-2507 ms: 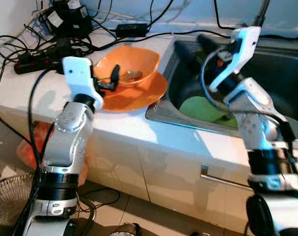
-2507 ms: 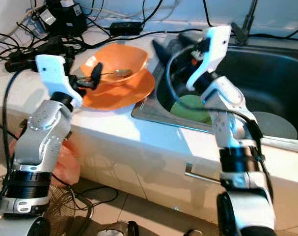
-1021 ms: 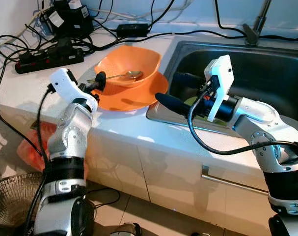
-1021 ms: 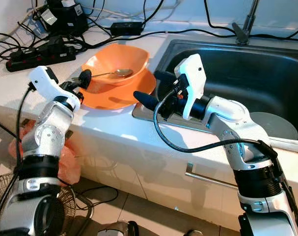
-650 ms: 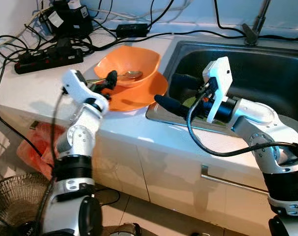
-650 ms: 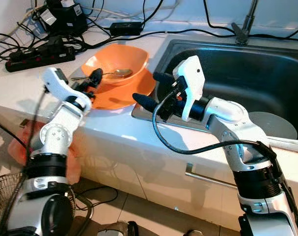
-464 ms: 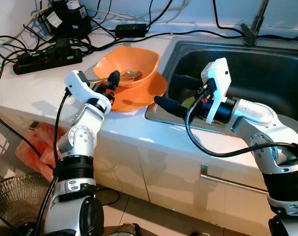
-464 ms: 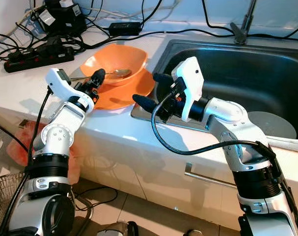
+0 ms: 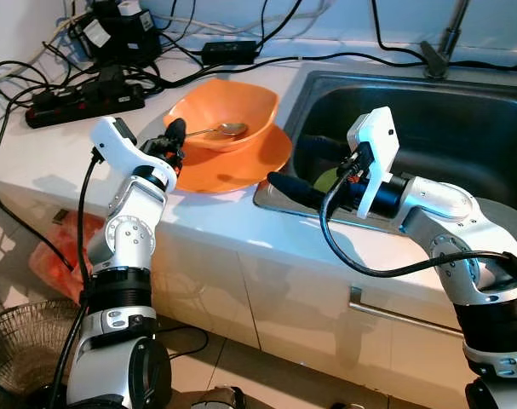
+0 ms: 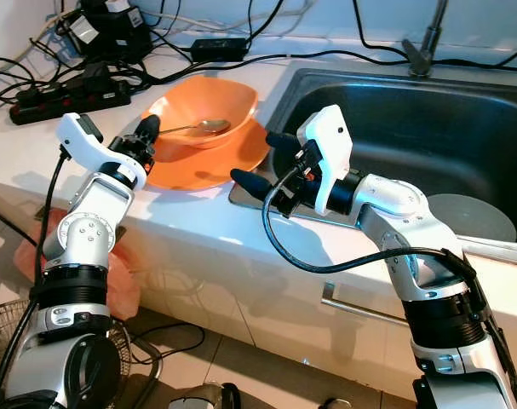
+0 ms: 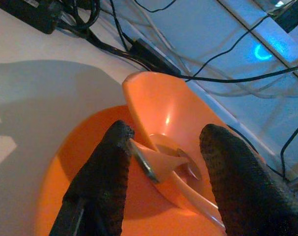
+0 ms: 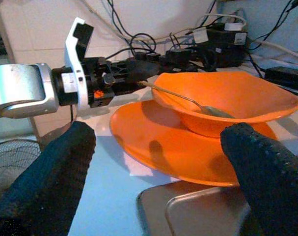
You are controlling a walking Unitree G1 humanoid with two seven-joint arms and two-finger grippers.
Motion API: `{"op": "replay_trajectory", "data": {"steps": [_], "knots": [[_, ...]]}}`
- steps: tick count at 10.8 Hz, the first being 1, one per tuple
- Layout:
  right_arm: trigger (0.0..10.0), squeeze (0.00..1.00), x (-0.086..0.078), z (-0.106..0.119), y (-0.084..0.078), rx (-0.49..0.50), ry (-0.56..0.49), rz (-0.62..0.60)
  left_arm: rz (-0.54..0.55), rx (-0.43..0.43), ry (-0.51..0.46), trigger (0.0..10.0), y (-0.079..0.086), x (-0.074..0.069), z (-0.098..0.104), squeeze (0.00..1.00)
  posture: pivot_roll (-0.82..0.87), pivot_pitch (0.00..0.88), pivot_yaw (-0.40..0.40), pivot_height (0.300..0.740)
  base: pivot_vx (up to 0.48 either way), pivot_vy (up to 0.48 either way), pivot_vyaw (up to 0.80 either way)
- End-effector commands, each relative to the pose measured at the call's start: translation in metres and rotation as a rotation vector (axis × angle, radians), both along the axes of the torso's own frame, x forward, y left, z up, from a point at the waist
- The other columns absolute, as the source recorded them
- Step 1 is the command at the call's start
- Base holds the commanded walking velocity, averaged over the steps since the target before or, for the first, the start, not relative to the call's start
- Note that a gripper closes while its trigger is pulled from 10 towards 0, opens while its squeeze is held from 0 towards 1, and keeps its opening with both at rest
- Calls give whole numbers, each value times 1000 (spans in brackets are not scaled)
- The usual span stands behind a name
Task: Kitchen organization
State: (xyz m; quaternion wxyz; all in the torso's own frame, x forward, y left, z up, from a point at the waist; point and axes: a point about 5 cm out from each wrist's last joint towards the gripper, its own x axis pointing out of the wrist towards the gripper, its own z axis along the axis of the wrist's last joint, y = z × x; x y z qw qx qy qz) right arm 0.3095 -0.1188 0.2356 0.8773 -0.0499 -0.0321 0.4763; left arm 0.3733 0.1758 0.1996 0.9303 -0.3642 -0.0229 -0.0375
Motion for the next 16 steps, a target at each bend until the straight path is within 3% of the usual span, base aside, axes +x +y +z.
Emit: {"op": "replay_trajectory", "data": {"steps": [1,2,5,10,16], "knots": [[10000,0,-3,-7,3,-28,19,41,-7,10,-28,1412,0,3,8,0,75,95,128,740,0,0,0],[10000,0,-4,-9,3,-41,29,56,-14,0,-34,0,-1,3,8,0,74,94,127,740,0,0,0],[10000,0,2,-12,0,-96,24,48,-20,-27,-69,0,1,3,14,0,74,89,125,740,0,0,0],[10000,0,18,-20,-13,-81,24,-116,-16,-52,-97,0,4,4,21,0,61,85,123,740,0,0,0],[10000,0,21,-18,-15,20,29,-206,-8,-71,-126,0,4,4,32,0,53,82,124,740,0,0,0]]}}
